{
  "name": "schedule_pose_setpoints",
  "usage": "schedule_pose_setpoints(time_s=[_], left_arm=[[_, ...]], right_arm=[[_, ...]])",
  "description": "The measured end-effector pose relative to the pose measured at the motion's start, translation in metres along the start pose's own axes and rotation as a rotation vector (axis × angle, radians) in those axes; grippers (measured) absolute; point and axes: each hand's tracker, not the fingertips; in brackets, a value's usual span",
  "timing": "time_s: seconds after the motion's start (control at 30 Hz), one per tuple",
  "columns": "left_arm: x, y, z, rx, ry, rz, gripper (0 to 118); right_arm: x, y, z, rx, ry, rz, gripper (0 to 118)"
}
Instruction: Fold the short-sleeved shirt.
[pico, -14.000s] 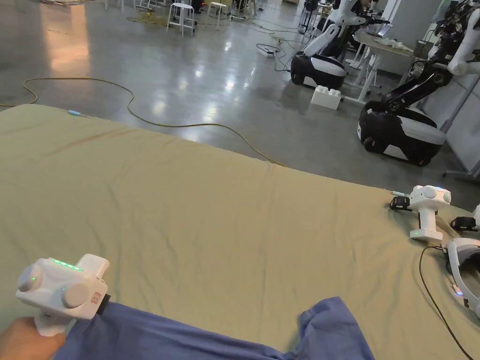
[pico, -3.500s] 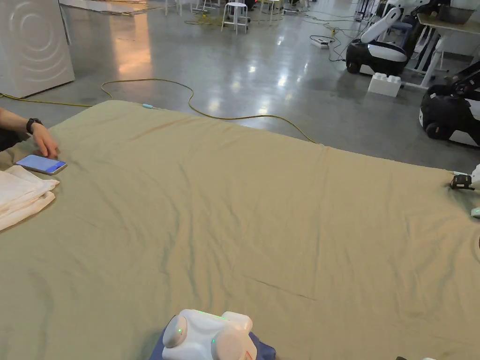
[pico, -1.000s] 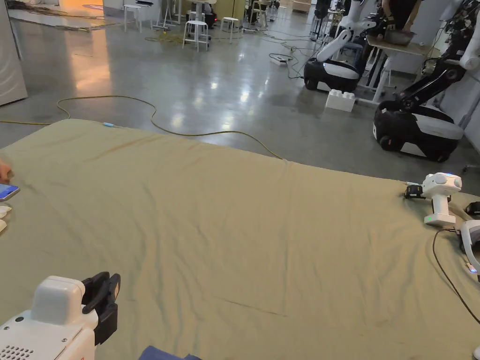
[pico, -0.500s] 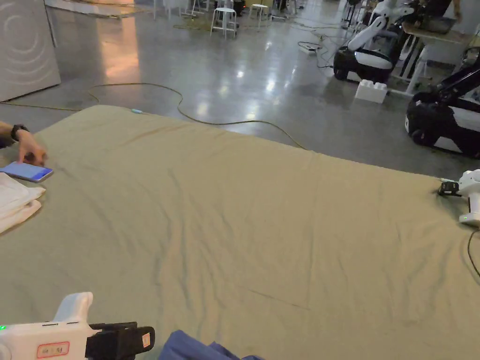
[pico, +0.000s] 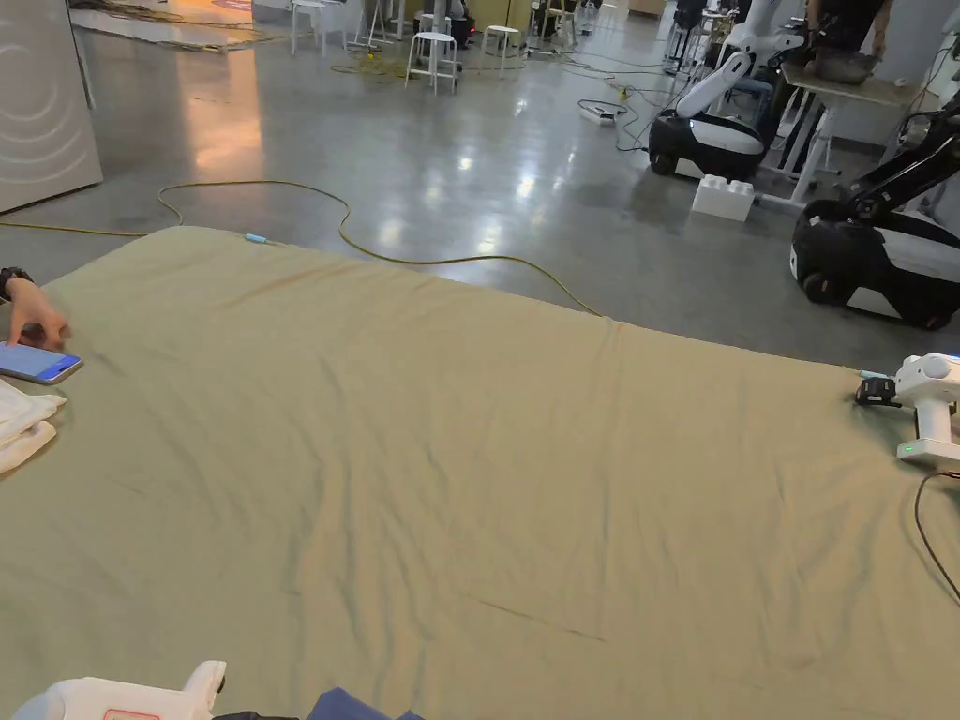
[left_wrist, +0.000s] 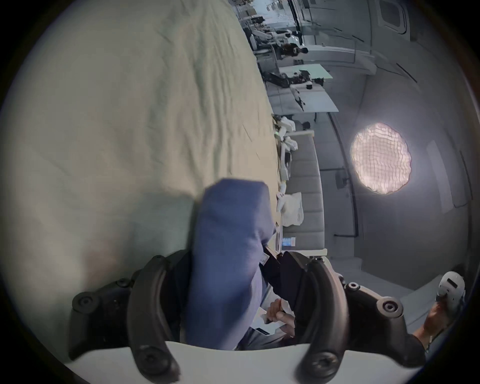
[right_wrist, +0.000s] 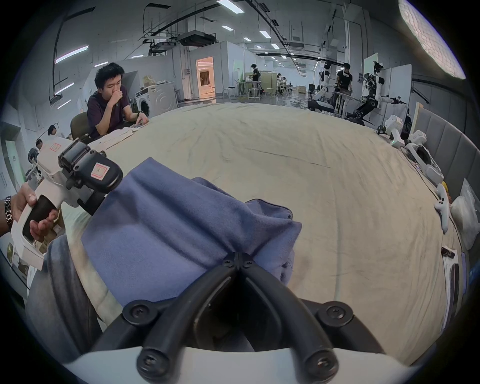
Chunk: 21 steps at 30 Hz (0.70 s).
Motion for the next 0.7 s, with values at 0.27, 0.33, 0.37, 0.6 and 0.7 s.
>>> schedule_pose_setpoints(time_s=[0.27, 0.33, 0.37, 0.6, 0.7], left_arm=[[0.004, 0.001, -0.016, -0.031, 0.060, -0.044, 63], [-0.002, -0.002, -0.010, -0.008, 0.096, -0.056, 30], [-0.001, -0.004, -0.008, 0.010, 0.156, -0.091, 30], [0.027, -0.013, -0.002, 0.034, 0.102, -0.113, 25], [0.034, -0.009, 0.007, 0.030, 0.080, -0.101, 24]], right_arm=[[0.001, 0.000, 0.001, -0.003, 0.003, -0.013, 0], [0.001, 0.000, 0.001, -0.004, 0.003, -0.018, 0], [0.001, 0.000, 0.001, -0.003, 0.006, -0.023, 0], [-0.004, 0.005, 0.005, 0.009, -0.012, -0.003, 0], [-0.002, 0.017, 0.012, 0.082, -0.059, 0.001, 0]])
